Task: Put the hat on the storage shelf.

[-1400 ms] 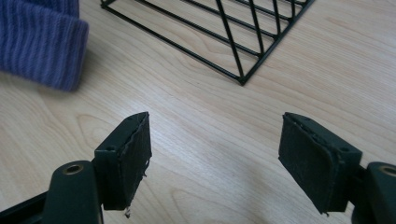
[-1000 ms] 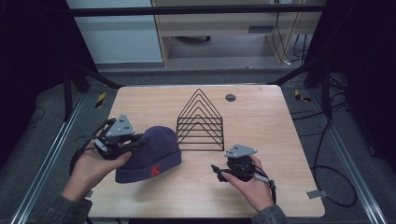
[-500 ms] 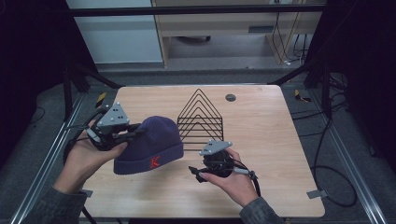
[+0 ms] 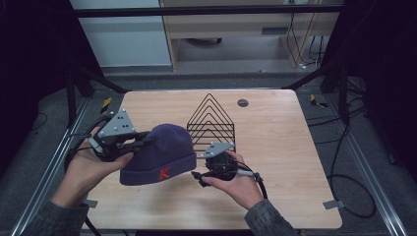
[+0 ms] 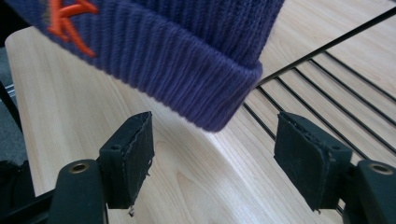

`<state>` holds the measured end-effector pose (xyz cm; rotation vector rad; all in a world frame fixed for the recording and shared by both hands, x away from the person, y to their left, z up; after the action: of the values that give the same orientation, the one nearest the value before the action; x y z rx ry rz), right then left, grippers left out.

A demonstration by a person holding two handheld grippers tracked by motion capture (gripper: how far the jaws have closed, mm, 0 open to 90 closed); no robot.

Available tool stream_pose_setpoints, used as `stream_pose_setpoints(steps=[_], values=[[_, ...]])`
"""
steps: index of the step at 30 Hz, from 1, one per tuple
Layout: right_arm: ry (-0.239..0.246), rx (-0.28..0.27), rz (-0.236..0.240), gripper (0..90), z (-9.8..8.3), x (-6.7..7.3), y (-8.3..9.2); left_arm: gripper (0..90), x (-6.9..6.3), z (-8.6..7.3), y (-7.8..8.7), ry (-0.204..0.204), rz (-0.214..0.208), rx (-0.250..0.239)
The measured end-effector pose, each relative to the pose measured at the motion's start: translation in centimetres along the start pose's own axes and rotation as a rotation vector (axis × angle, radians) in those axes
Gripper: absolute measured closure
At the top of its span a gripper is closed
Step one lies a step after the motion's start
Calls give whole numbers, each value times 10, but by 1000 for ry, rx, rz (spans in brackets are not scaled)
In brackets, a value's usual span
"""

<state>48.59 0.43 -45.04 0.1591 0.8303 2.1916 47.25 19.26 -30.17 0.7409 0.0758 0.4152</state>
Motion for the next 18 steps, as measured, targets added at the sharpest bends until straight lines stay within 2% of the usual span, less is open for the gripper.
stream_pose_setpoints(steps=[5, 9, 10, 11, 13, 18], values=[[1, 27, 22, 260, 6, -2, -19, 794, -2, 2, -3, -11, -15, 0], [5, 35, 36, 295, 9, -3, -24, 794, -1, 3, -5, -10, -26, -12], [13, 34, 50, 337, 9, -2, -25, 794, -1, 2, -6, -10, -30, -12], [20, 31, 75, 458, 9, 1, -25, 793, 1, 1, -9, -2, -32, -16], [33, 33, 76, 546, 8, 2, -24, 793, 2, 0, -11, 1, -34, -17], [29, 34, 80, 665, 7, 1, -16, 793, 6, -1, -13, 21, -26, -24]])
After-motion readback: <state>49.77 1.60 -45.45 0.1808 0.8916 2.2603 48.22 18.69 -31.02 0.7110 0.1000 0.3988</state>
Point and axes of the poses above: each handheld gripper's, and its own axes: y roughly backward along the jaws, z roughly out of its top, x roughly to its left, the point moved 7 cm from there along -y, roughly forward along the jaws, and after that the axes turned 14 degrees about -z, right-handed, at the moved point
